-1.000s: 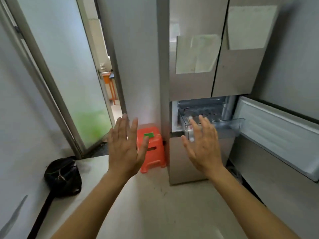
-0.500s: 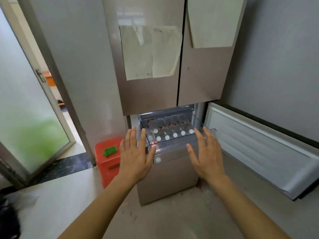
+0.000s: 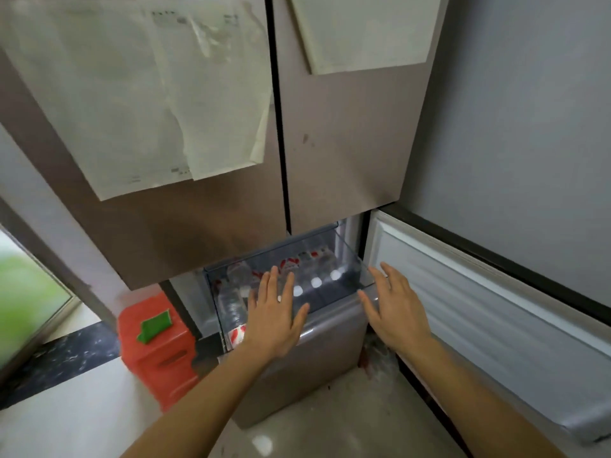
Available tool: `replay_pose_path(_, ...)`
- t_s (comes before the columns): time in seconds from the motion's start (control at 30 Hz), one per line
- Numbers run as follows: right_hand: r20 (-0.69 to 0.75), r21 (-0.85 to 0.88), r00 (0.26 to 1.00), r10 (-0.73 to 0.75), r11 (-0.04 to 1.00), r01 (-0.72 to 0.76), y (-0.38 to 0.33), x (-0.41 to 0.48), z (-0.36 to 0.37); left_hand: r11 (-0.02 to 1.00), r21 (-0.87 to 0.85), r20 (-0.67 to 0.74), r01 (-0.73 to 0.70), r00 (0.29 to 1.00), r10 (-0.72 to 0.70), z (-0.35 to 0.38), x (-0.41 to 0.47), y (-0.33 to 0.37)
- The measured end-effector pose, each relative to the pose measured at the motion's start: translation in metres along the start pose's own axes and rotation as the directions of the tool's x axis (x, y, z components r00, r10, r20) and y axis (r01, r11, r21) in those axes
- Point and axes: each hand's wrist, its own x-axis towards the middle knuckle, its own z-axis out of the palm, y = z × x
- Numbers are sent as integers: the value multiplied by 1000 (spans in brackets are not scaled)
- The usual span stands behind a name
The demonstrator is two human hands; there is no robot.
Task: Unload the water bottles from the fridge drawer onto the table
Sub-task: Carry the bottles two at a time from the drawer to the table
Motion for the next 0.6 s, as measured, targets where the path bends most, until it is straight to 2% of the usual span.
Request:
replay_pose_path(0.2, 250, 69, 958, -139, 990, 126, 36, 102, 30, 987, -28, 129, 161, 979, -156, 35, 76, 16)
replay_pose_path(0.4, 548, 153, 804, -232, 972, 176, 56, 186, 67, 945, -30, 246, 327, 918, -310, 63, 140, 29)
replay_pose_path(0.6, 686, 95, 696, -212, 974, 204, 57, 218, 111, 921, 23, 317, 388, 871, -375, 95, 168, 25)
